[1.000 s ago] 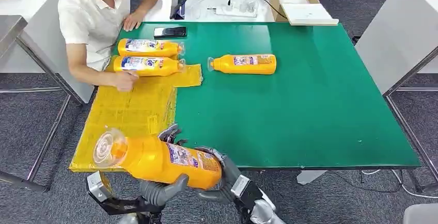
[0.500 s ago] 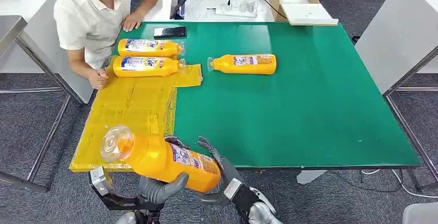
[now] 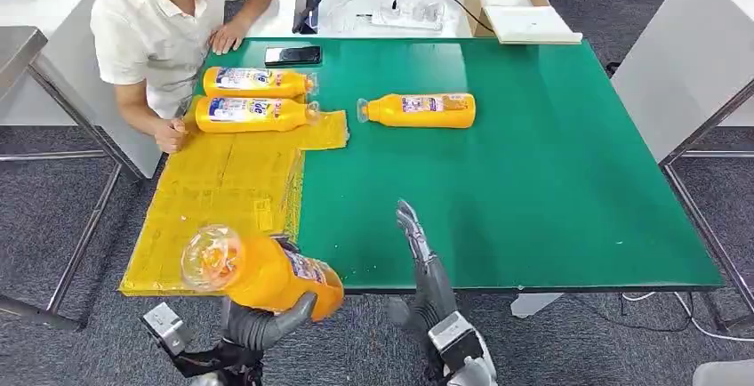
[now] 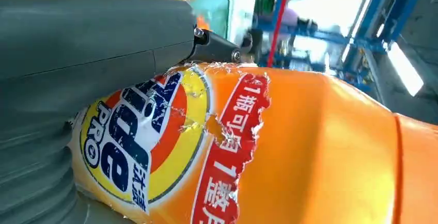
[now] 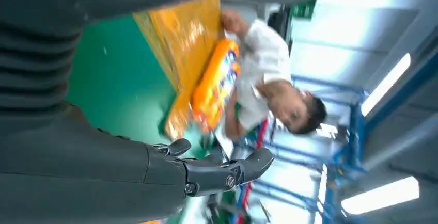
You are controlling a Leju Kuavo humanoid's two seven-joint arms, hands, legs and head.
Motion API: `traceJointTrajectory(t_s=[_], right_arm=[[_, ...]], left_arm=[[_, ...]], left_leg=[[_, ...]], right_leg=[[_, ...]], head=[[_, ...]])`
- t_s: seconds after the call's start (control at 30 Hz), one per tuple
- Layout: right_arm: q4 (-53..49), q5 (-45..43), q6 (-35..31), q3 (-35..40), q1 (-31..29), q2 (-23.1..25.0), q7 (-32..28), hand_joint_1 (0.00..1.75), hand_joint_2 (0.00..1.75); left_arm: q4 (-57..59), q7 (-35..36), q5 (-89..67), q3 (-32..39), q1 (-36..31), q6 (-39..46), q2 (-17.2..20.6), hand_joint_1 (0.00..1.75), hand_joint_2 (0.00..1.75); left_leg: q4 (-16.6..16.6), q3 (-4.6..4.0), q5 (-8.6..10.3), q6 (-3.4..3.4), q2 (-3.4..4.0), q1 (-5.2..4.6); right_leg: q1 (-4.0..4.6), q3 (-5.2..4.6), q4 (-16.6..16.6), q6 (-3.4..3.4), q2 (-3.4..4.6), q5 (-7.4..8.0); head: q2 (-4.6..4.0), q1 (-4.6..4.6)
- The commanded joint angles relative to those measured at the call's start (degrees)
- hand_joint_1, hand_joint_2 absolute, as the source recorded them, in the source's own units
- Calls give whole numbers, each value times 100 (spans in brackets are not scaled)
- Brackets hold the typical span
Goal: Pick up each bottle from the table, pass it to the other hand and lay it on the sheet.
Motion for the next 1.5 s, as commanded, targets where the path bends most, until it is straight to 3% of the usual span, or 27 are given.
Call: traceJointTrajectory(t_s=[0.03, 0.1, 0.27, 0.33, 0.6, 1.07, 1.1, 1.13, 1.23, 1.5], right_arm=[[-1452, -124, -738, -2145, 500, 442, -175, 0, 0], [-1550, -167, -986, -2473, 355, 685, -175, 0, 0], [-1533, -176, -1043, -2481, 308, 753, -175, 0, 0], [-1363, -219, -919, -2454, 134, 867, -175, 0, 0], [-167, -216, -861, -1789, -248, 949, -175, 0, 0], [510, -191, -784, -1877, -378, 976, -175, 0, 0], [558, -199, -778, -1877, -386, 975, -175, 0, 0], [589, -199, -786, -1870, -397, 971, -175, 0, 0], [723, -221, -680, -1866, -433, 927, -175, 0, 0], [808, -245, -607, -1851, -452, 896, -175, 0, 0]], left_arm=[[-71, 732, -3907, 447, 101, 2639, 599, 175, 175], [426, 1465, -5100, 528, -237, 2646, 680, 175, 175], [731, 1644, -5353, 534, -450, 2546, 685, 175, 175], [1592, 2338, -5911, 534, -1106, 2029, 709, 175, 175], [5618, 2744, -6287, 725, -3591, 1355, 584, 175, 175], [6846, 3165, -6553, 665, -4471, 640, 662, 175, 175], [6905, 3189, -6593, 622, -4504, 537, 655, 124, 175], [6937, 3186, -6610, 597, -4526, 453, 652, 3, 175], [6926, 2398, -6036, 833, -4364, -658, 708, 0, 175], [6681, 2058, -5787, 935, -4160, -660, 778, 0, 175]], left_leg=[[-4, 28, -12, -13, 2, 4], [-1, 2, -1, -7, 3, -2], [-5, 15, -1, -9, 5, 2], [-9, 17, 4, -10, 0, 1], [-21, 29, 32, -18, -14, 10], [-10, 61, 27, -20, 32, 11], [-7, 62, 25, -15, 19, 8], [-12, 64, 27, -20, 30, 11], [-13, 71, 25, -16, 28, 7], [-21, 84, 24, -16, 44, 7]], right_leg=[[6, 27, 1, -16, -9, -15], [-1, 1, 6, -8, -3, -4], [3, 13, -1, -10, -2, -2], [2, 14, -3, -11, -8, -1], [12, 35, -17, -21, -24, 18], [11, 54, -1, -15, 23, 22], [8, 56, 4, -9, 13, 16], [12, 56, -1, -14, 21, 22], [8, 58, 8, -13, 20, 20], [8, 72, 0, -18, 33, 25]], head=[[0, 0], [-2, 0], [0, 0], [0, -2], [0, 0], [0, 2], [0, 2], [0, 2], [0, 0], [-2, 2]])
